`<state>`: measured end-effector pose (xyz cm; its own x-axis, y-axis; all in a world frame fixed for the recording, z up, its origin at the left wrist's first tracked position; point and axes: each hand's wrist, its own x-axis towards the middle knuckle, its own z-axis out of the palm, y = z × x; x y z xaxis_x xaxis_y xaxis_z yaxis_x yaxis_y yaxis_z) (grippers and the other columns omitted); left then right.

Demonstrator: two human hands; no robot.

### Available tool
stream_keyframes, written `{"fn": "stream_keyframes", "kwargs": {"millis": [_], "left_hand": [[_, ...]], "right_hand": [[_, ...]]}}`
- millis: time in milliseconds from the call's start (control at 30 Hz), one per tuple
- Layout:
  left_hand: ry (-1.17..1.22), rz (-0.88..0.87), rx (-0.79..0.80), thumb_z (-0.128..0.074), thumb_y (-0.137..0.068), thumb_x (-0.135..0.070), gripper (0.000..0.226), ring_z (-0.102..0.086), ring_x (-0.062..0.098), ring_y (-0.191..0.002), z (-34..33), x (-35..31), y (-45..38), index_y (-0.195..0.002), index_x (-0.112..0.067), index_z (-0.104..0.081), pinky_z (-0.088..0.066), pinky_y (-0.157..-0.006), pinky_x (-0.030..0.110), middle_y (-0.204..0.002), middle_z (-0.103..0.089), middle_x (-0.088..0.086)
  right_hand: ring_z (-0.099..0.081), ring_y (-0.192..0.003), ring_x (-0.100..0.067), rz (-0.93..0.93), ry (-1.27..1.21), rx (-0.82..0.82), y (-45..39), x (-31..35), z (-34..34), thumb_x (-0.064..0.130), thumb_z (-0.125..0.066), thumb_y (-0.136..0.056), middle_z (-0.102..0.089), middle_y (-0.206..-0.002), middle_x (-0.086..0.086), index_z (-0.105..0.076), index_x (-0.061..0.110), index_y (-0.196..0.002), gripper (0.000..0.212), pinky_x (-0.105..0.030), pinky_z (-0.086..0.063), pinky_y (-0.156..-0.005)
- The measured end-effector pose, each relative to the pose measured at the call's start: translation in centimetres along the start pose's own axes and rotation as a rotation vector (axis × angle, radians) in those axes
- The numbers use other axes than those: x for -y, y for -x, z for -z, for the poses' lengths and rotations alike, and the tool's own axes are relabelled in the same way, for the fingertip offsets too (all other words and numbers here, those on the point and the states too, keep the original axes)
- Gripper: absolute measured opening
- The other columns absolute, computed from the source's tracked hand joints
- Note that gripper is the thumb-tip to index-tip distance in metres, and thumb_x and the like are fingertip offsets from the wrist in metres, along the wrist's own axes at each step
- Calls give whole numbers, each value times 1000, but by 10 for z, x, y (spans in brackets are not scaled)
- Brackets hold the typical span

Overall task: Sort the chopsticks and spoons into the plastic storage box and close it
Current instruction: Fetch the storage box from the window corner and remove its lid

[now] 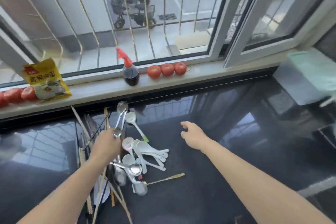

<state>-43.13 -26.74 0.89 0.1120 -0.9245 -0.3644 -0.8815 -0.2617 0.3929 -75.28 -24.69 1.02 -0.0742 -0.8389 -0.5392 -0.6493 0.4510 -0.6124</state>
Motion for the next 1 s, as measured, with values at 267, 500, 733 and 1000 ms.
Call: {"fn": "stream_keyframes", "kwargs": {"millis": [267, 500, 733, 1000], "left_hand": [[-104, -566, 215, -47, -100, -21, 37, -65, 28, -110, -46, -322, 11, -135, -17, -60, -50, -92, 32, -128, -67, 3], [-555, -876, 246, -39, -101, -29, 41, -51, 25, -128, -126, -454, 27, -140, -24, -51, -48, -98, 40, -137, -57, 2], [-479, -741, 305, -43, -100, -31, 40, -58, 23, -121, -134, -512, -16, -139, -25, -54, -47, -96, 33, -136, -61, -2], [-341, -595, 324, -49, -97, -29, 30, -55, 17, -96, -157, -559, -77, -124, -26, -63, -42, -82, 28, -120, -67, -3]], "right_hand": [[-66, -94, -19, -146, -572, -566, 36, -105, 220, 14, -48, -98, -65, -112, -1, -63, 22, -112, 21, -37, -56, -91], [-41, -50, -17, -513, -1143, -671, 8, -216, 289, -3, -40, -97, -44, -71, -7, -52, 10, -91, 18, -23, -33, -49], [-65, -99, -30, -478, -1460, -808, -47, -273, 384, 23, -44, -105, -59, -124, -19, -48, 2, -135, 37, -43, -57, -90], [-63, -96, -32, -507, -1577, -920, -90, -327, 446, 49, -55, -96, -52, -127, -19, -44, 15, -143, 59, -35, -58, -48]]}}
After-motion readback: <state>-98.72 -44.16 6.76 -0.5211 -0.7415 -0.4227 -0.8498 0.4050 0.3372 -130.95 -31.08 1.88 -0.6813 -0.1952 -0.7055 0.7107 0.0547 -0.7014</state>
